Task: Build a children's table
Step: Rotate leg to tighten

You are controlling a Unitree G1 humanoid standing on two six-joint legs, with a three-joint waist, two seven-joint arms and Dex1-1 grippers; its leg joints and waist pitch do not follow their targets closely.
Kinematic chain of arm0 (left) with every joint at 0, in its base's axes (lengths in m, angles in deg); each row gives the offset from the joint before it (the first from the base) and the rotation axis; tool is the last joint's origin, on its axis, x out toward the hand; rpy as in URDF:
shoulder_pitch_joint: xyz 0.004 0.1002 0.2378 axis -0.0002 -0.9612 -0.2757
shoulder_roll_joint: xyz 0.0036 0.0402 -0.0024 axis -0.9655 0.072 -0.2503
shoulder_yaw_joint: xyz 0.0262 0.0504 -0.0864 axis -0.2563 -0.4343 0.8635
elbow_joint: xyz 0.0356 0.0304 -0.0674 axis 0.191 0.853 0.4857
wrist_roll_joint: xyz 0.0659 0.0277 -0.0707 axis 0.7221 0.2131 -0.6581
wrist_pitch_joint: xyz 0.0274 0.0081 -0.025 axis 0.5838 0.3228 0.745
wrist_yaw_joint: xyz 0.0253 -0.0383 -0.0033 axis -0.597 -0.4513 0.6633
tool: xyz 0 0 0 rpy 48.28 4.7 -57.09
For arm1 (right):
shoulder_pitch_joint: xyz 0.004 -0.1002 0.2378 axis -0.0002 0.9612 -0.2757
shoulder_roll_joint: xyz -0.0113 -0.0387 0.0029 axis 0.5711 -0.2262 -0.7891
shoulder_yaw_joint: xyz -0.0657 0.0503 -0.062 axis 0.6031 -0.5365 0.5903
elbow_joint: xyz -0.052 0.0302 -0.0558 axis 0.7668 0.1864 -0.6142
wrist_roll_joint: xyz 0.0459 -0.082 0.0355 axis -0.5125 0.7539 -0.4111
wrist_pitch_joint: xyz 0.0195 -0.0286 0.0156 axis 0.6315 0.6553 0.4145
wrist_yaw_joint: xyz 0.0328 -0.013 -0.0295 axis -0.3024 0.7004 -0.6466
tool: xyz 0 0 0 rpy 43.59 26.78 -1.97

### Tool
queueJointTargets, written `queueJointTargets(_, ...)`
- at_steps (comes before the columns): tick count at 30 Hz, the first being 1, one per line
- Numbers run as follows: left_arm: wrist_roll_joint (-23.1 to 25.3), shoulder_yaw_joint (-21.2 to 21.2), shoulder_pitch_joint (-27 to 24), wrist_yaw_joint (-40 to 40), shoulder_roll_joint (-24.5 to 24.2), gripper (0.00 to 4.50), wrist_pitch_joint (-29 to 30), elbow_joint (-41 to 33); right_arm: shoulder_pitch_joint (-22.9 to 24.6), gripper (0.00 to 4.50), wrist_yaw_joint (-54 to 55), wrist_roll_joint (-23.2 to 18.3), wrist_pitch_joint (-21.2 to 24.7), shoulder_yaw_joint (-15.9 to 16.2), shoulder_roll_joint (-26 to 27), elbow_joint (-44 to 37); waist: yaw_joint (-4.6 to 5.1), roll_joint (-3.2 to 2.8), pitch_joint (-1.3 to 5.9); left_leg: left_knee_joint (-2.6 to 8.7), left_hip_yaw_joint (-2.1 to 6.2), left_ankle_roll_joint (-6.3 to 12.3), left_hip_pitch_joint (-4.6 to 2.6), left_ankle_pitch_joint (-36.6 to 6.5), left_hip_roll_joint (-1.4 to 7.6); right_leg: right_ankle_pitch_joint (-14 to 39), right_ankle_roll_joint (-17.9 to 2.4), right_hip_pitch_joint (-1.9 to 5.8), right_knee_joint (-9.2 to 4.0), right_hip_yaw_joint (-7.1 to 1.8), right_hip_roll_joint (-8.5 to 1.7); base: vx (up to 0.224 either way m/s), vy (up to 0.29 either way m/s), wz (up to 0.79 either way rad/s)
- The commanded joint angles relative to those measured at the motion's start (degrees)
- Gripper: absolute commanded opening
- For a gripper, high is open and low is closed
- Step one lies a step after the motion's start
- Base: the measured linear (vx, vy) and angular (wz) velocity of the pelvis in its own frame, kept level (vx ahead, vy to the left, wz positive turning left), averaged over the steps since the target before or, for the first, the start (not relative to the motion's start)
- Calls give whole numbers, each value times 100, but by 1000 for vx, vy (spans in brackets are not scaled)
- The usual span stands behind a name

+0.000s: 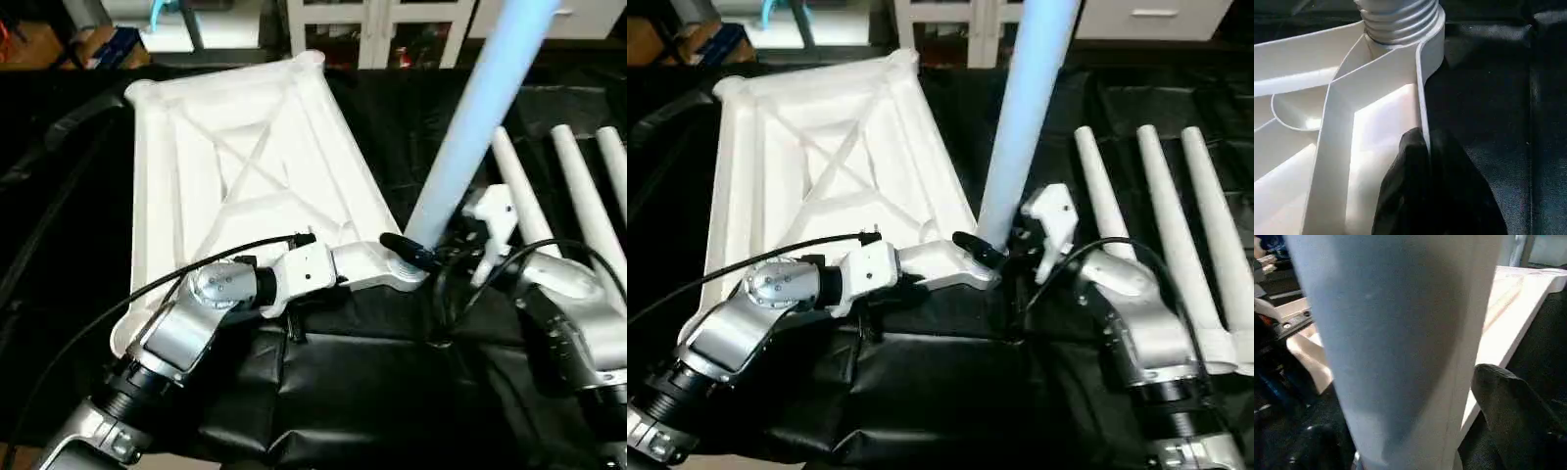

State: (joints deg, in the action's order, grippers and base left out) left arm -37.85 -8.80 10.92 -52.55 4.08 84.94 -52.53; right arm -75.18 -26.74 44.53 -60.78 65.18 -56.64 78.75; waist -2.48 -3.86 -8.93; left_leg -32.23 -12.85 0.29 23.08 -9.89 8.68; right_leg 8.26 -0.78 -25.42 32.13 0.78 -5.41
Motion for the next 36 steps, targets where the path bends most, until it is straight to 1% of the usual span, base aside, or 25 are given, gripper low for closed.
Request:
queueJointTargets(1,31,55,-315,-153,-276,0,82,279,78,311,151,-26,64,-874,-358,254,12,126,418,268,189,1217,-168,-219,408,-181,-1631,322,-154,-129,-272,0,0,0)
queueJointTargets(3,24,41,-328,-160,-248,0,104,235,69,296,130,-29,78,-831,-346,295,13,128,387,310,203,1025,-180,-629,422,610,-1525,321,-222,-123,-284,0,0,0)
queueJointTargets(6,4,27,-342,-167,-255,0,124,192,80,270,87,-107,163,-779,-320,248,34,126,360,349,210,779,-205,-1010,431,1211,-1387,293,-283,-130,-271,0,0,0)
queueJointTargets(7,-21,19,-347,-168,-275,0,110,189,94,259,81,-129,162,-741,-333,246,54,144,364,362,217,677,-210,-1076,431,1286,-1328,288,-290,-132,-263,0,0,0)
queueJointTargets(9,-27,18,-353,-166,-287,0,95,196,95,238,138,-124,178,-736,-311,261,61,137,370,357,217,653,-207,-1045,424,1212,-1309,286,-284,-136,-262,0,0,0)
queueJointTargets(14,115,-82,-357,-38,-241,0,153,188,18,204,996,261,298,-694,-3,492,65,132,386,330,206,753,-190,-772,413,858,-1366,284,-247,-134,-260,0,0,0)
queueJointTargets(15,192,-136,-319,102,-118,0,262,206,-60,201,1580,374,416,-754,257,639,77,141,381,337,210,731,-180,-824,405,973,-1351,291,-257,-128,-262,0,0,0)
queueJointTargets(16,235,-186,-276,222,27,0,413,218,-136,199,2113,483,480,-803,502,789,94,97,373,345,209,672,-188,-896,405,1123,-1334,276,-279,-129,-264,0,0,0)
queueJointTargets(17,249,-203,-259,266,84,0,476,222,-160,199,2292,527,494,-814,583,840,120,105,362,352,208,613,-170,-932,402,1216,-1320,270,-282,-129,-260,0,0,0)
queueJointTargets(18,325,-284,-169,494,359,0,768,259,-268,197,3068,717,552,-839,950,1076,156,105,362,367,221,442,-161,-1024,393,1459,-1270,280,-292,-125,-270,0,0,0)
queueJointTargets(19,350,-307,-136,562,443,0,846,282,-297,196,3248,763,560,-832,1040,1144,185,101,358,385,242,297,-174,-1201,380,1777,-1187,274,-324,-111,-266,0,0,0)
queueJointTargets(20,406,-342,-63,743,642,0,988,348,-373,196,3723,833,559,-890,1249,1303,197,110,354,393,240,248,-187,-1325,380,1894,-1150,265,-347,-113,-258,0,0,0)
queueJointTargets(21,512,-406,86,1107,1045,0,1243,492,-533,195,4572,912,528,-1006,1660,1639,219,58,341,400,224,156,-222,-1499,390,1990,-1097,214,-378,-133,-240,0,0,0)
queueJointTargets(22,560,-440,176,1332,1312,0,1367,589,-641,195,4971,928,440,-1048,1896,1871,248,72,326,406,215,92,-224,-1591,386,2085,-1089,194,-406,-139,-240,0,0,0)
queueJointTargets(23,582,-463,239,1481,1504,0,1438,665,-719,194,5227,966,338,-1055,2044,2043,273,60,326,427,254,-91,-207,-1854,359,2458,-982,210,-413,-113,-248,0,0,0)
queueJointTargets(24,590,-502,310,1611,1711,0,1489,753,-813,194,5426,1029,180,-1034,2186,2245,266,80,337,441,276,-197,-234,-2057,356,2608,-867,211,-432,-101,-251,0,0,0)
queueJointTargets(25,612,-604,440,1777,2048,0,1517,914,-1019,194,5611,1130,-74,-919,2411,2645,256,75,321,457,286,-215,-245,-2281,354,2656,-749,195,-462,-100,-238,0,0,0)
queueJointTargets(26,614,-611,448,1787,2070,0,1519,924,-1032,194,5622,1136,-90,-911,2425,2671,274,63,324,456,274,-239,-266,-2416,358,2691,-729,158,-472,-102,-236,0,0,0)
queueJointTargets(28,613,-687,529,1793,2195,0,1442,990,-1241,194,5494,1040,-282,-871,2620,2956,299,82,280,479,308,-268,-310,-2976,328,3154,-499,115,-540,-65,-217,0,0,0)
queueJointTargets(29,616,-648,519,1652,2014,0,1274,945,-1332,194,4924,1133,-366,-632,2562,2872,314,94,264,488,326,-280,-313,-3123,325,3276,-451,113,-560,-46,-210,0,0,0)
queueJointTargets(30,616,-628,500,1592,1929,0,1212,926,-1315,194,4712,1107,-380,-601,2521,2783,327,110,266,506,364,-291,-291,-3251,321,3351,-371,152,-555,-28,-215,0,0,0)
queueJointTargets(32,623,-506,397,1352,1535,0,1040,843,-1177,194,3919,1020,-441,-511,2283,2323,317,107,309,530,378,-222,-259,-3074,337,3098,-368,218,-554,-37,-244,0,0,0)
queueJointTargets(33,641,-439,346,1301,1404,0,1051,812,-1101,250,3779,1033,-472,-508,2177,2146,311,131,313,544,365,-149,-226,-2822,359,2767,-469,232,-536,-60,-254,0,0,0)
queueJointTargets(35,577,-335,213,979,1054,0,570,772,-923,264,3275,989,-550,-449,1835,1794,274,135,317,526,321,-66,-255,-2641,367,2488,-609,206,-539,-88,-245,0,0,0)
queueJointTargets(36,517,-305,132,800,885,0,426,697,-835,270,3056,925,-548,-451,1685,1616,253,135,341,517,307,7,-244,-2416,377,2247,-726,241,-502,-107,-261,0,0,0)
